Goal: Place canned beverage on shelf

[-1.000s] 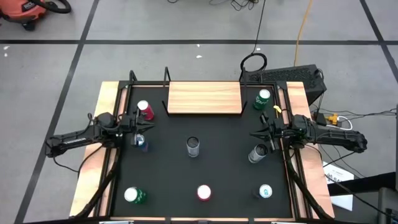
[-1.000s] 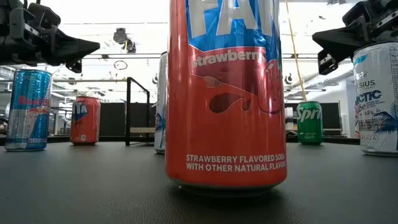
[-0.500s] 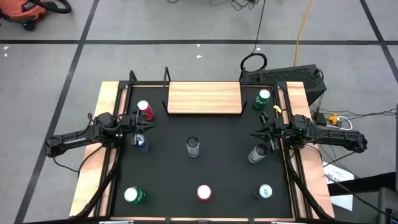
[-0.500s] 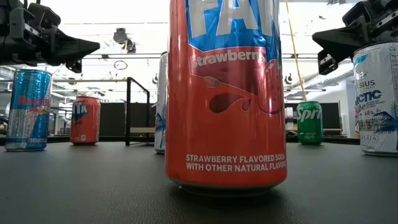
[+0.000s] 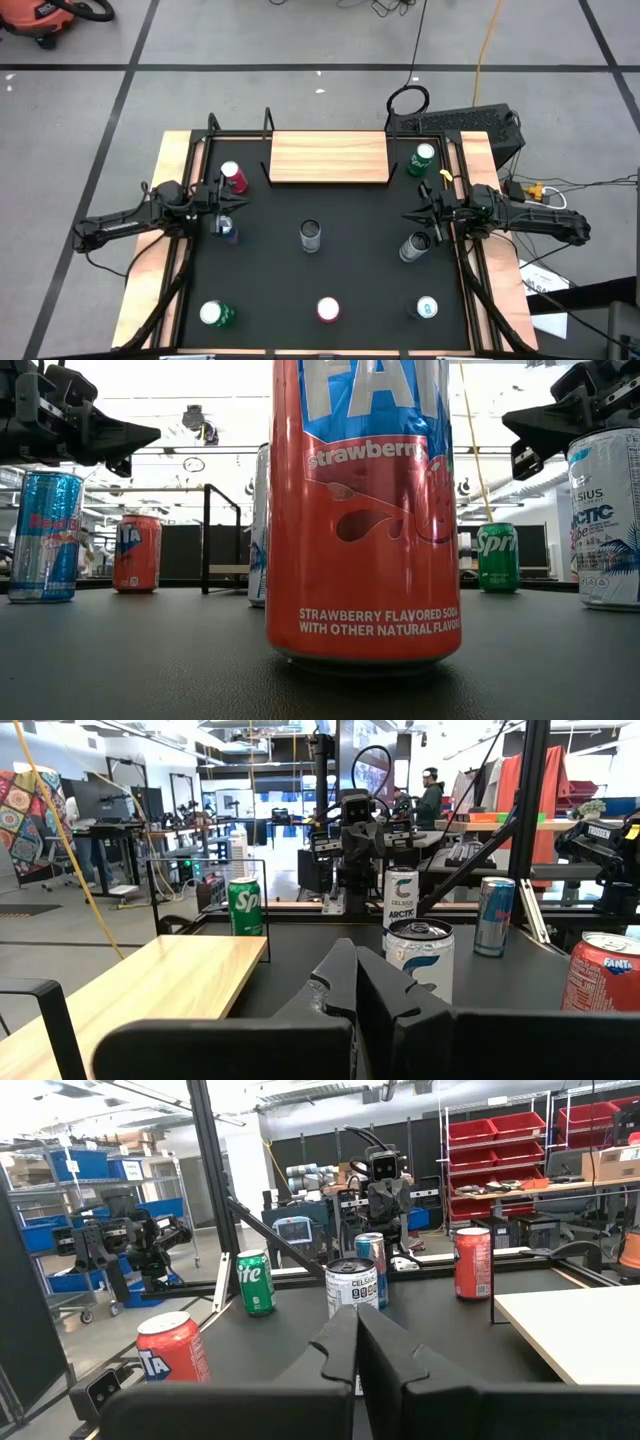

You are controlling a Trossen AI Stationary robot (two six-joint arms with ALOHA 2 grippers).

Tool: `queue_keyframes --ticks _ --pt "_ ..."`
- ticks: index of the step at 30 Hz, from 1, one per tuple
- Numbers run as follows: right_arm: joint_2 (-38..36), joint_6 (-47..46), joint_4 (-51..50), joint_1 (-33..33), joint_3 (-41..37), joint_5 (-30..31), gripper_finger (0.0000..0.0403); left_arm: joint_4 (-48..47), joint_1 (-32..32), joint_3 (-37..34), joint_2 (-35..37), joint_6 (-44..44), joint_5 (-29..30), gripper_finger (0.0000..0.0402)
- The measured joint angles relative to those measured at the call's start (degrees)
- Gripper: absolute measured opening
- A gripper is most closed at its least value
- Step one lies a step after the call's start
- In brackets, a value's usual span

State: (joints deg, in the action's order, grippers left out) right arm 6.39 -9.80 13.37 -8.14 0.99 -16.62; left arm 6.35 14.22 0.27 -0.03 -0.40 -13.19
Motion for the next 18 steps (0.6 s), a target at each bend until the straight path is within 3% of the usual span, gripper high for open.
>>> queue_keyframes --ticks 18 --pt "0.0 1.0 0.1 0.0 0.0 0.1 0.0000 0.0 0.0 0.0 0.0 0.0 0.0 0.0000"
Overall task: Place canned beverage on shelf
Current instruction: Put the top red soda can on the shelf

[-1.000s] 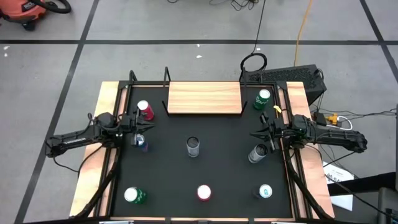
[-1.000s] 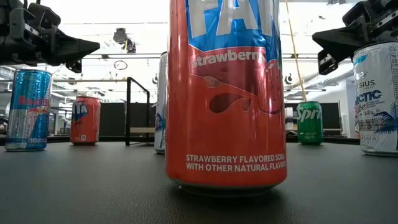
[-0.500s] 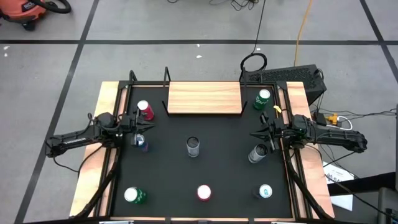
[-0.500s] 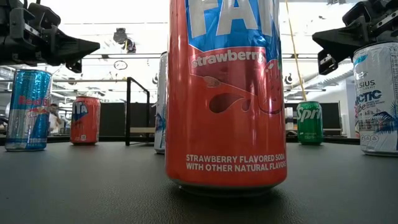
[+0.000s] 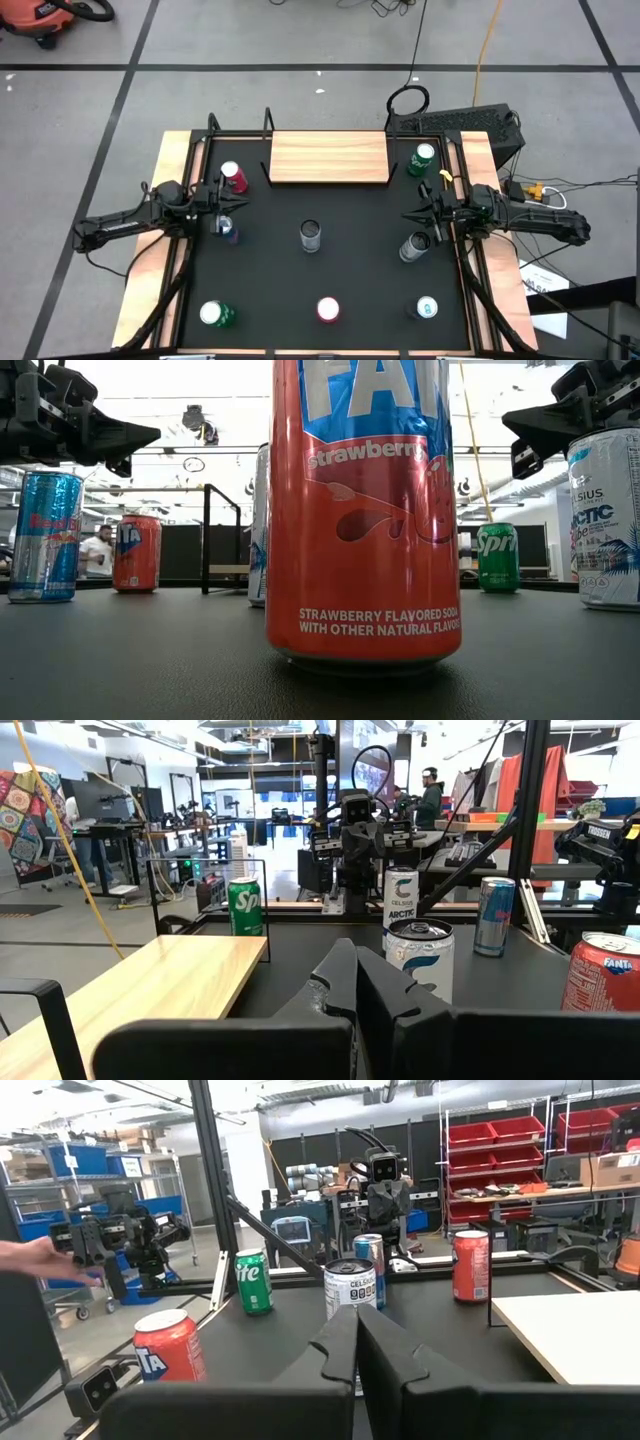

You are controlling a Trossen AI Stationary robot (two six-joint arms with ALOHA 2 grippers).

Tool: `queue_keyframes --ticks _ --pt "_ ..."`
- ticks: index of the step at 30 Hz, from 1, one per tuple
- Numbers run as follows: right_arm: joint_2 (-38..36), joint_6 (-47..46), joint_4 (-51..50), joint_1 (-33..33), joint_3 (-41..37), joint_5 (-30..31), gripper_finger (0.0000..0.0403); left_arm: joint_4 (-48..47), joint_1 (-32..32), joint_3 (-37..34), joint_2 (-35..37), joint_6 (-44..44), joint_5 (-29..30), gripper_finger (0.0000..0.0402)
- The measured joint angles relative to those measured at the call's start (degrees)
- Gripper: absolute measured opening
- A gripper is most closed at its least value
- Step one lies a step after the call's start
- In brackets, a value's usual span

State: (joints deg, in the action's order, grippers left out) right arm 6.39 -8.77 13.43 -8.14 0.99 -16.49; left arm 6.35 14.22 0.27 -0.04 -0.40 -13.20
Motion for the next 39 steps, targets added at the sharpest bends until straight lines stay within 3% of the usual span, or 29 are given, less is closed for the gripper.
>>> queue_keyframes --ticks 4,10,19,27,33,36,39 --pt "0.0 -2.4 0.2 0.0 0.0 0.3 0.0000 0.0 0.0 0.0 0.0 0.0 0.9 0.0000" --pt "0.2 -6.2 6.6 0.0 0.0 6.5 0.0000 0.6 0.0 0.0 0.0 0.0 7.3 0.0000" --pt "0.8 -10.5 6.9 0.0 0.0 11.4 0.0000 0.6 0.0 0.0 0.0 0.0 7.7 0.0000" --pt "1.0 -20.8 6.8 0.0 0.0 21.0 0.0000 0.7 0.0 0.0 0.0 16.6 6.5 0.0000" --pt "1.1 -30.2 7.6 0.0 0.0 24.0 0.0000 2.2 0.0 0.0 0.0 26.4 6.3 0.0000" --pt "1.2 -33.6 9.2 0.0 0.0 26.7 0.0000 3.8 0.0 0.1 0.0 26.0 6.6 0.0000" --pt "1.5 -33.6 9.4 0.0 0.9 29.2 0.0000 -0.6 0.0 1.9 -0.5 21.8 6.1 0.0000"
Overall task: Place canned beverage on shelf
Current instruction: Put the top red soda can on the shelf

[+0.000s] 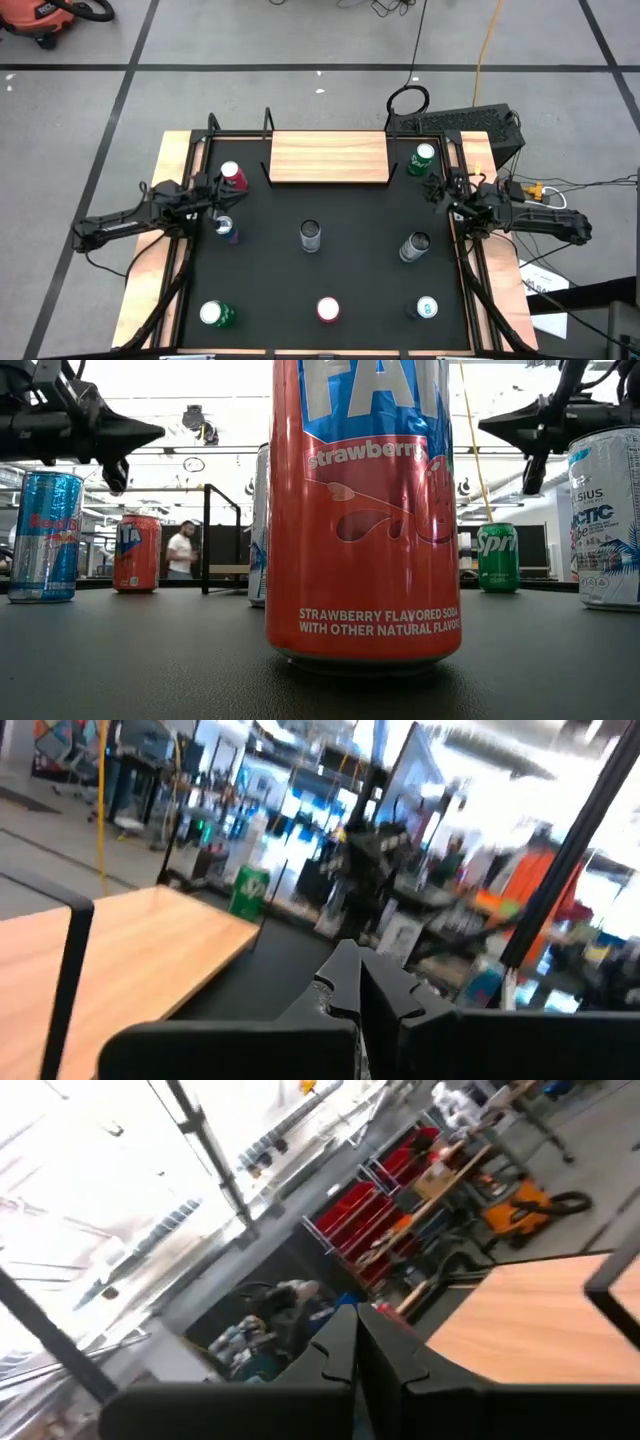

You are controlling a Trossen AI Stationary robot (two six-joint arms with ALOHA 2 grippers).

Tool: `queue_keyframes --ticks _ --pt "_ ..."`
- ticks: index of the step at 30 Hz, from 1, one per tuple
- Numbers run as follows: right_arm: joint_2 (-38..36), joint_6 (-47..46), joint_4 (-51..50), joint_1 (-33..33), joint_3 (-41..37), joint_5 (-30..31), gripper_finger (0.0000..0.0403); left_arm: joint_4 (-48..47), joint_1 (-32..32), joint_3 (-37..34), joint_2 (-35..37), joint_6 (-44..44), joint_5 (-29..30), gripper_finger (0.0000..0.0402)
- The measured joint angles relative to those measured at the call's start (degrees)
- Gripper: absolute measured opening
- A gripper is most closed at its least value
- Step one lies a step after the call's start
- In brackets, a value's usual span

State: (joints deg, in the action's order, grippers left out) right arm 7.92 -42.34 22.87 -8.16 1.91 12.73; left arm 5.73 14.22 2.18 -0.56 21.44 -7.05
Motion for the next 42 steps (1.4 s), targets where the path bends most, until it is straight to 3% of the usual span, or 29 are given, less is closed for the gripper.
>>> queue_keyframes --ticks 4,7,13,23,31,35,42 --pt "2.0 0.1 -0.9 0.0 2.1 2.2 0.0000 -2.4 0.0 3.2 -2.2 -0.8 2.1 0.0000" --pt "4.2 0.1 -0.1 0.0 4.8 2.2 0.0004 -2.9 0.0 5.0 -4.7 -0.8 7.1 0.0000" --pt "10.6 1.5 -0.4 0.0 9.4 2.6 0.0056 -3.5 0.0 8.4 -12.2 -0.7 17.9 0.0012" --pt "20.8 4.9 -0.5 -0.8 15.0 5.1 0.0197 -5.2 0.1 20.1 -22.6 0.7 31.2 0.0147" --pt "30.8 11.4 -4.0 -3.4 22.2 -0.9 0.0244 -17.4 1.4 32.6 -23.2 -1.1 41.6 0.0241" --pt "38.1 13.0 -6.5 -6.0 28.0 -0.9 0.0243 -20.5 4.7 36.9 -24.9 -3.9 41.5 0.0257" --pt "45.3 15.6 -7.6 -7.2 41.9 -2.5 0.0244 -26.4 10.4 44.8 -31.2 -2.8 32.5 0.0261"
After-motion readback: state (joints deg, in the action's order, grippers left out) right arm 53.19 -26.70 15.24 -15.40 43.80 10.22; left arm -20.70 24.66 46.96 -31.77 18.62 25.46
